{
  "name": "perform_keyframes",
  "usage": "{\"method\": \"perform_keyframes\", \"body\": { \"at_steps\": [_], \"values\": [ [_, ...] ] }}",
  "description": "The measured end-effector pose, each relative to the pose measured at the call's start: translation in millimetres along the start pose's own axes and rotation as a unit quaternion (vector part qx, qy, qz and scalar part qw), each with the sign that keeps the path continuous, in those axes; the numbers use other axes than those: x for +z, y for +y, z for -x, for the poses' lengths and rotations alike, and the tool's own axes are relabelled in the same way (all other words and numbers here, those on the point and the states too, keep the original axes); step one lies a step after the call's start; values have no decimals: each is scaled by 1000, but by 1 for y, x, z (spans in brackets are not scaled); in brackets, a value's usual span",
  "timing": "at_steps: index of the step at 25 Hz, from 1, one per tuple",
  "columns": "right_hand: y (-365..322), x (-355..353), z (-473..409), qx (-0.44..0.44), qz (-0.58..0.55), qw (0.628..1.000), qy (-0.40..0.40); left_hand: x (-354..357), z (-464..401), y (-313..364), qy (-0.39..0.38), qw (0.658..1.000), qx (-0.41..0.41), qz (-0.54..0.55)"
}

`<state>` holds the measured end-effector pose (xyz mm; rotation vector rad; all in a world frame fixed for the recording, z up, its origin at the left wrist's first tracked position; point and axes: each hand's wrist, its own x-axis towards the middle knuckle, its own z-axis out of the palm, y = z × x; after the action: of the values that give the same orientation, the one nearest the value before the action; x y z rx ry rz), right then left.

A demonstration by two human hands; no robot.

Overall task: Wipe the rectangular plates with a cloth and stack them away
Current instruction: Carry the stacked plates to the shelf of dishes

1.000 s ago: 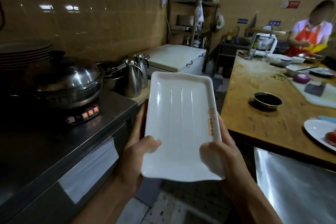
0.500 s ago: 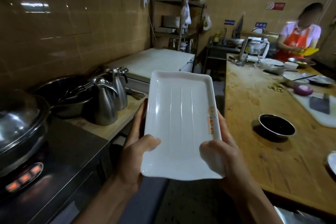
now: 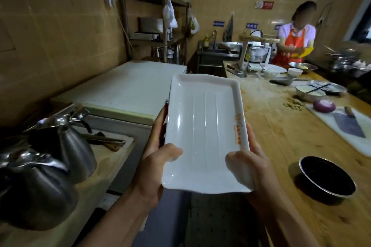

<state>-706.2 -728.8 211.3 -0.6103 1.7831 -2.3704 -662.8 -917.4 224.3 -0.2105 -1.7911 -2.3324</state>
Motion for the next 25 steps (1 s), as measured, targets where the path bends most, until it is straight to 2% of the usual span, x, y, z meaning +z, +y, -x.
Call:
{"method": "perform_keyframes", "body": {
  "at_steps": [6, 11, 19, 25],
  "values": [
    [37, -46, -142, 0, -22, 1000, 4, -15, -154, -49, -15, 1000, 12, -3],
    [42, -93, -285, 26, -4, 1000, 5, -16, -306, -73, -5, 1000, 18, -5],
    [72, -148, -464, 36, -5, 999, 19, -37, -495, -119, -9, 999, 26, -24],
    [107, -190, -614, 29, 10, 998, 48, -56, -658, -160, -5, 1000, 16, 20]
  ]
}}
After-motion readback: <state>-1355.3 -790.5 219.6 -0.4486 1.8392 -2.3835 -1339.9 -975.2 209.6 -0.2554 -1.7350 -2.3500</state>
